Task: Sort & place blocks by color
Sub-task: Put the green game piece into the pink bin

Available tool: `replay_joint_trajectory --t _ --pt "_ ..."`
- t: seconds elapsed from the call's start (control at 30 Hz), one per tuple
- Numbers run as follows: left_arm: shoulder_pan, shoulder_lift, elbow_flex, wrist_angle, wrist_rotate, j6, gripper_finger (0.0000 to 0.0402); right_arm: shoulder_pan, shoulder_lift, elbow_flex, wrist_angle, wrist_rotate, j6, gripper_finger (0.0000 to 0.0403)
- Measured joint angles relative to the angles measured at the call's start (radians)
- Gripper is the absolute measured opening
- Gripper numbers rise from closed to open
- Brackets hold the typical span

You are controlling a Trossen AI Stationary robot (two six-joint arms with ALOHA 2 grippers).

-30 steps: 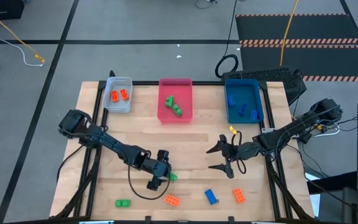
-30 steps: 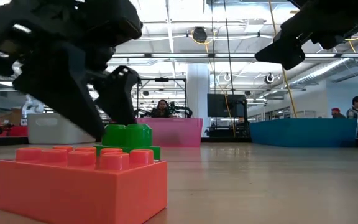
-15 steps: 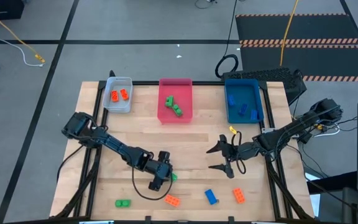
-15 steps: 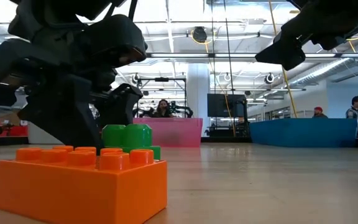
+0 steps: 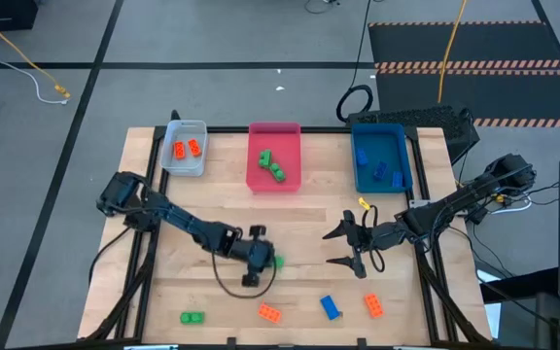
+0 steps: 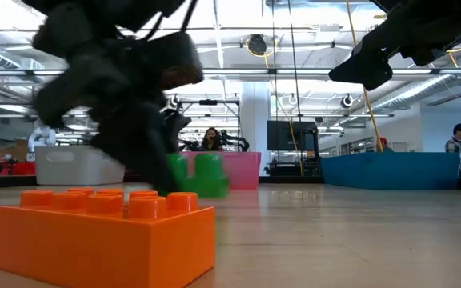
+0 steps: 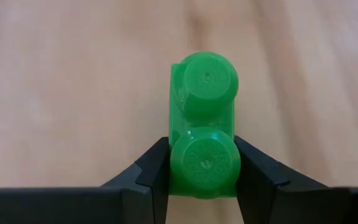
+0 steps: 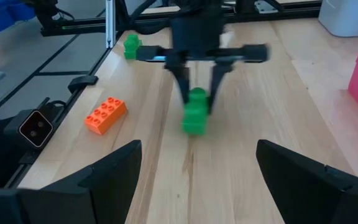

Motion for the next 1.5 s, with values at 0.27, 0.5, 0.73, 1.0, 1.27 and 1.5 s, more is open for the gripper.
replay_joint_trajectory --t 0.27,0.5,0.73,1.0,1.27,1.5 --pt "0.160 -0.089 0.000 0.005 -0.038 -0.037 0.0132 0.000 0.000 0.000 -0.013 -0.001 -0.004 0.0313" --pt "0.347 -0.249 0.000 0.004 -0.101 -0.012 0.0135 0.000 0.000 0.000 -0.017 -0.001 -0.004 0.0313" --pt "0.572 -0.284 0.009 0.001 -0.070 -0.028 0.0134 0.000 0.000 0.000 -0.002 0.022 -0.020 0.0313" --pt "0.664 -0.173 0.190 -0.152 -0.047 -0.007 0.0138 -0.001 0.000 0.000 0.003 0.026 -0.026 0.0313" --pt "0.729 -0.045 0.382 -0.328 -0.080 0.021 0.0140 0.003 0.000 0.000 0.003 0.024 -0.018 0.0313" --pt "0.783 0.022 0.396 -0.336 -0.008 -0.024 0.0141 0.016 0.000 0.000 0.002 0.021 -0.018 0.0313"
